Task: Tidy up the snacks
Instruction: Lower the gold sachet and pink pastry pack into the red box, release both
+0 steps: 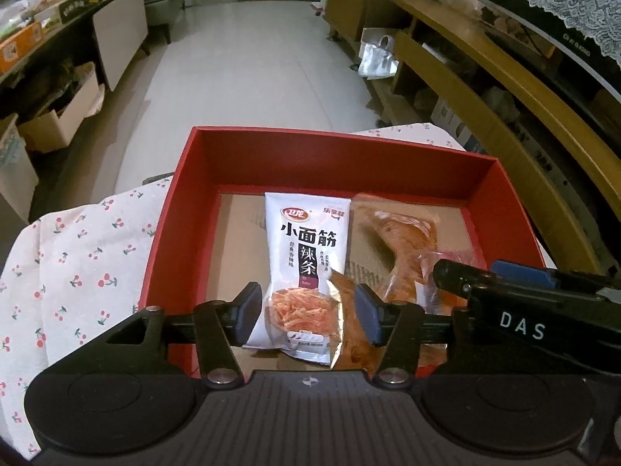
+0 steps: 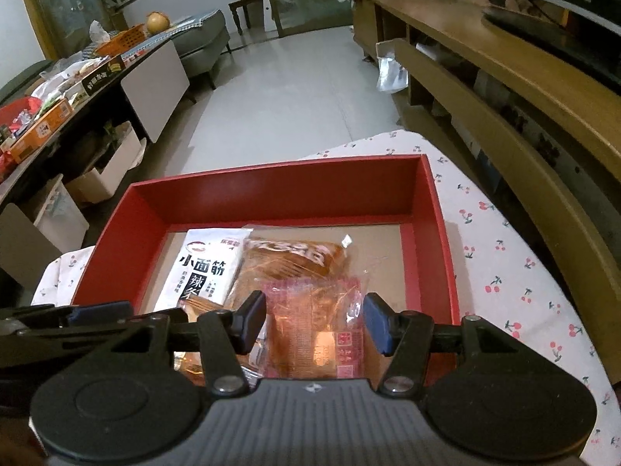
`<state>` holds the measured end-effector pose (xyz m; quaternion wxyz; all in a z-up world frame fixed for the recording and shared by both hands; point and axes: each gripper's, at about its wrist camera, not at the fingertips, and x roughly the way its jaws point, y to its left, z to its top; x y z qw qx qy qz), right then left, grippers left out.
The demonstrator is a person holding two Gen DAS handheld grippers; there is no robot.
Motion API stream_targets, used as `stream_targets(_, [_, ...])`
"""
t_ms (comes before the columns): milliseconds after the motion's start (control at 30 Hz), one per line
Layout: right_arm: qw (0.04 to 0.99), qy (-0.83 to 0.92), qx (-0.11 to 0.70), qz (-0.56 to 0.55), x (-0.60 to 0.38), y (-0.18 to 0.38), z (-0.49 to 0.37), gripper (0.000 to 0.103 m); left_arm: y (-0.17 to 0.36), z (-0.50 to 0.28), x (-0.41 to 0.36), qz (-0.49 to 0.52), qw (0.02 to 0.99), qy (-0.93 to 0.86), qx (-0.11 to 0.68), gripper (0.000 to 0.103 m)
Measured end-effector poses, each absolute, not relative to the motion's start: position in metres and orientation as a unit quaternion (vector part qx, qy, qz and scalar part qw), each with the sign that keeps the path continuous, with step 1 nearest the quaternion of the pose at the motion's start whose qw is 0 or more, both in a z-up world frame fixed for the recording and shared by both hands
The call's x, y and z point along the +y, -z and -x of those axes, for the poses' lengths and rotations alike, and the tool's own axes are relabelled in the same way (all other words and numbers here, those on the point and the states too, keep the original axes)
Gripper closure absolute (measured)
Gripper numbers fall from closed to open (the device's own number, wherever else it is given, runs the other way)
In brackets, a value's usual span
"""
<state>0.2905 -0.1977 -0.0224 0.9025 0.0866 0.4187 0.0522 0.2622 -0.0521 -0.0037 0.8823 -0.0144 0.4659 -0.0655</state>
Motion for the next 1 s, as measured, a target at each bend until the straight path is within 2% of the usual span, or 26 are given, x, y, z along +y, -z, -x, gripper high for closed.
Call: stream_targets(1000, [0.917,-0.055,0.386,-0.085,-0.193,-0.012,-0.236,0.04,-0.025,-0.211,-0.044,0.006,0.898,0.087,0.432,0.037])
